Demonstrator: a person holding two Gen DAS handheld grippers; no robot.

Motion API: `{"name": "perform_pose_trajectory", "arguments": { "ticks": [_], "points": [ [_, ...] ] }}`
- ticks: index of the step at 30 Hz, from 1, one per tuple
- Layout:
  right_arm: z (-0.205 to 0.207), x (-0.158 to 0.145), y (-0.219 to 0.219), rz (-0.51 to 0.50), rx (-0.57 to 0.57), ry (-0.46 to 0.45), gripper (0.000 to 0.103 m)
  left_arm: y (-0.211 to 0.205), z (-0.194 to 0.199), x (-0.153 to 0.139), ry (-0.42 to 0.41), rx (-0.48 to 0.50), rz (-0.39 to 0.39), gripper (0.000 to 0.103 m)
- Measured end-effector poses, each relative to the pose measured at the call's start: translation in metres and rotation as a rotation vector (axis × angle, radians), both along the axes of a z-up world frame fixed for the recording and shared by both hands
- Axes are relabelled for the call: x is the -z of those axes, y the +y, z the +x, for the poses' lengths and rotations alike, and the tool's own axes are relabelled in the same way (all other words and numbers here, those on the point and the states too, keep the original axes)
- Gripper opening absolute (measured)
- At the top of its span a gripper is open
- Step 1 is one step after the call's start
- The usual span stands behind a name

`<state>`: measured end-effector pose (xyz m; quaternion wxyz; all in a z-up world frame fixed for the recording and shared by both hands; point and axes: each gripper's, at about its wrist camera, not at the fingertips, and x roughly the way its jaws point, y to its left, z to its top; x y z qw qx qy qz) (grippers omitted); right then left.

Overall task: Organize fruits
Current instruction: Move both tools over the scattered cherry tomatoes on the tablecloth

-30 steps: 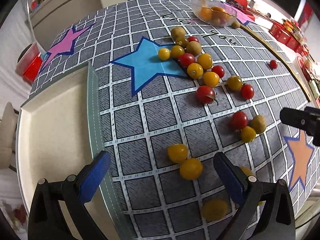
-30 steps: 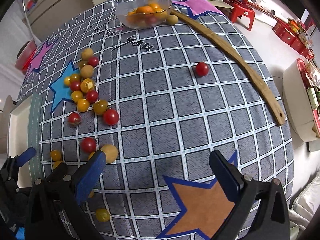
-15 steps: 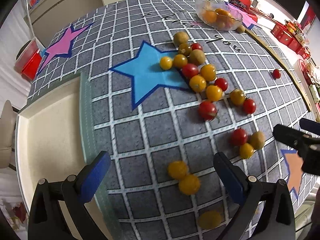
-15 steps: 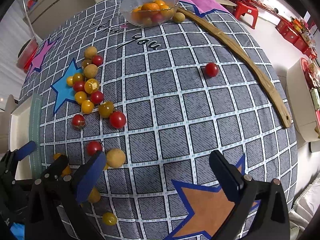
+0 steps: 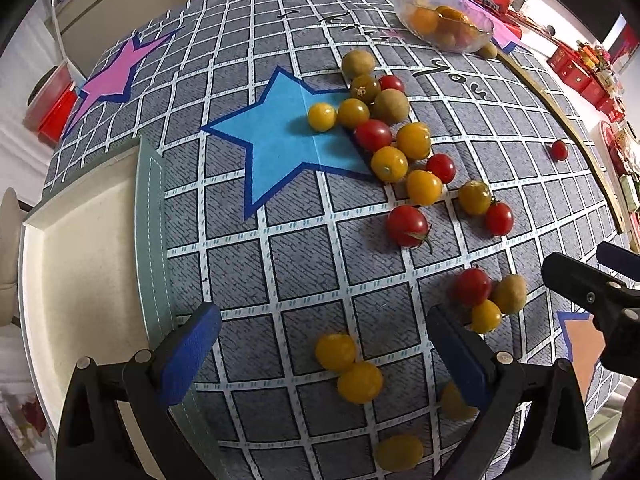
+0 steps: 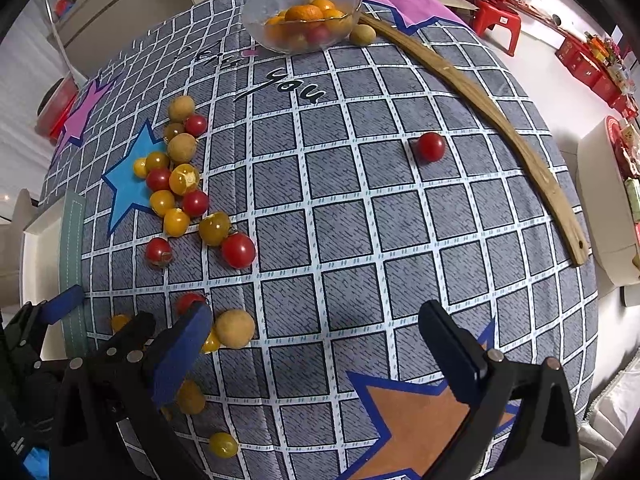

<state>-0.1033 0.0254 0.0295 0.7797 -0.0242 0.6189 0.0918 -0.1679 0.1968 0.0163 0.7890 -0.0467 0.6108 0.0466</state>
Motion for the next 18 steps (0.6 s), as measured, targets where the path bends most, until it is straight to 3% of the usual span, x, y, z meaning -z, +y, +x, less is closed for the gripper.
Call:
{"name": "perform_pose_trajectory", "arguments": {
  "ticks": [18],
  "points": [
    [-0.0055, 0.0005, 0.0008, 0.000, -0.017, 0.011, 0.103, 0.0057, 0.0000, 0.0078, 0.024, -0.009, -0.013, 0.103]
  ]
}}
